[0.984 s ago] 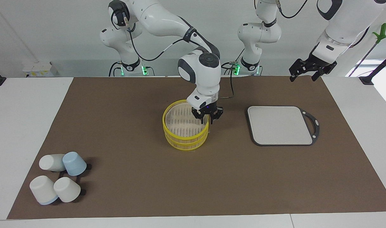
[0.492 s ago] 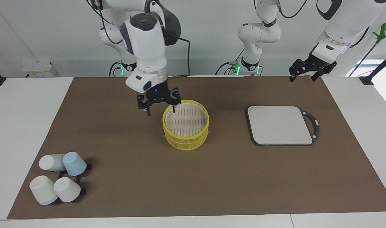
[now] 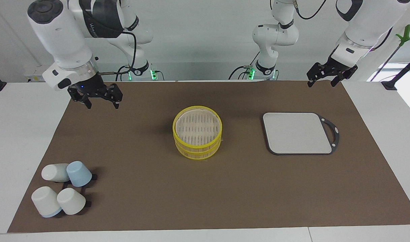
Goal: Place bun in steamer
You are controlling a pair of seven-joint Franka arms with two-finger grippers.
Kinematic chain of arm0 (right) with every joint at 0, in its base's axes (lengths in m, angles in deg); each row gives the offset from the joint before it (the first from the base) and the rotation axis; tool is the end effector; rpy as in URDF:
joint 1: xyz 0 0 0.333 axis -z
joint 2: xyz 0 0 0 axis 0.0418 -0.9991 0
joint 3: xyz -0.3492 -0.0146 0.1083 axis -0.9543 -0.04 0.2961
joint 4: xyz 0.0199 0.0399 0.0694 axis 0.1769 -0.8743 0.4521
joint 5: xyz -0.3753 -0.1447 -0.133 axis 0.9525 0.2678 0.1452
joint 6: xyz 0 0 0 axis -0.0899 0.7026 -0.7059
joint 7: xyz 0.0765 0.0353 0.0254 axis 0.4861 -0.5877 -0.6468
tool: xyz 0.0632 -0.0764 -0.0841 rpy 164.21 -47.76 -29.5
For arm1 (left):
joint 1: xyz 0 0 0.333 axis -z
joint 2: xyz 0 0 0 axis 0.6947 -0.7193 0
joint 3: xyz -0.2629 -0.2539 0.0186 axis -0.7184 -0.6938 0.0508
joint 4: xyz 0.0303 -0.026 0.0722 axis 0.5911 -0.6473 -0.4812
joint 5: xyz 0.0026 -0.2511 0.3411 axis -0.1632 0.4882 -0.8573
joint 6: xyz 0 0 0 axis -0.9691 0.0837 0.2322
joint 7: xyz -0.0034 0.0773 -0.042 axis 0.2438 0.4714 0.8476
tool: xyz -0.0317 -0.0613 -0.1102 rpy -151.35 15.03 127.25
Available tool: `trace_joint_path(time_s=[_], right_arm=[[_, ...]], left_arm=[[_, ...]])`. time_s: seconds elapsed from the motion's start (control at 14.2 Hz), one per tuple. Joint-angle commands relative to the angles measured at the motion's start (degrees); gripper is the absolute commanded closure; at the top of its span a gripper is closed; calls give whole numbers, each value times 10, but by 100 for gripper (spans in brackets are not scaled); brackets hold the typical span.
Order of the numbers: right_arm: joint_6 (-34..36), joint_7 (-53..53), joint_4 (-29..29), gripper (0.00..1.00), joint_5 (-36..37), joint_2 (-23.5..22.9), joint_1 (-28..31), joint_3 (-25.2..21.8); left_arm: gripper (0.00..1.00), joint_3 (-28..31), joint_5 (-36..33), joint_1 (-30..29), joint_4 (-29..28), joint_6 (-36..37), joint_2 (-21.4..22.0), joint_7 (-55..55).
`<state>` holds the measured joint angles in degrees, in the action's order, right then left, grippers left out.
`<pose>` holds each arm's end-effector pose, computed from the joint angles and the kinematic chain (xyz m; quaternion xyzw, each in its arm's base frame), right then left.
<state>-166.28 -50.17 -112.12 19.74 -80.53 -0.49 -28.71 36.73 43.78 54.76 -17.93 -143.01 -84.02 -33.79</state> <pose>0.6296 0.0238 0.6250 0.9996 -0.0112 -0.0222 0.0140 0.5556 -0.0285 0.6528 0.9991 -0.0167 -0.0361 0.0147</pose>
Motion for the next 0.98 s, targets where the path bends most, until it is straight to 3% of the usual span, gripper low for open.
trace_joint_path(time_s=[0.0,0.21,0.7,0.91], right_arm=[[-34,-22,-92,0,-5,57,32,10],[-112,-42,-204,0,-14,133,50,10],[-91,-71,-142,0,-24,100,53,9],[-88,-66,-144,0,-25,99,52,8]], left_arm=[[0,0,6,-1,-1,-6,1,-9],[0,-1,6,-1,0,-6,1,-9],[0,-2,6,-1,0,-6,0,-9],[0,-2,6,-1,-1,-10,0,-9]])
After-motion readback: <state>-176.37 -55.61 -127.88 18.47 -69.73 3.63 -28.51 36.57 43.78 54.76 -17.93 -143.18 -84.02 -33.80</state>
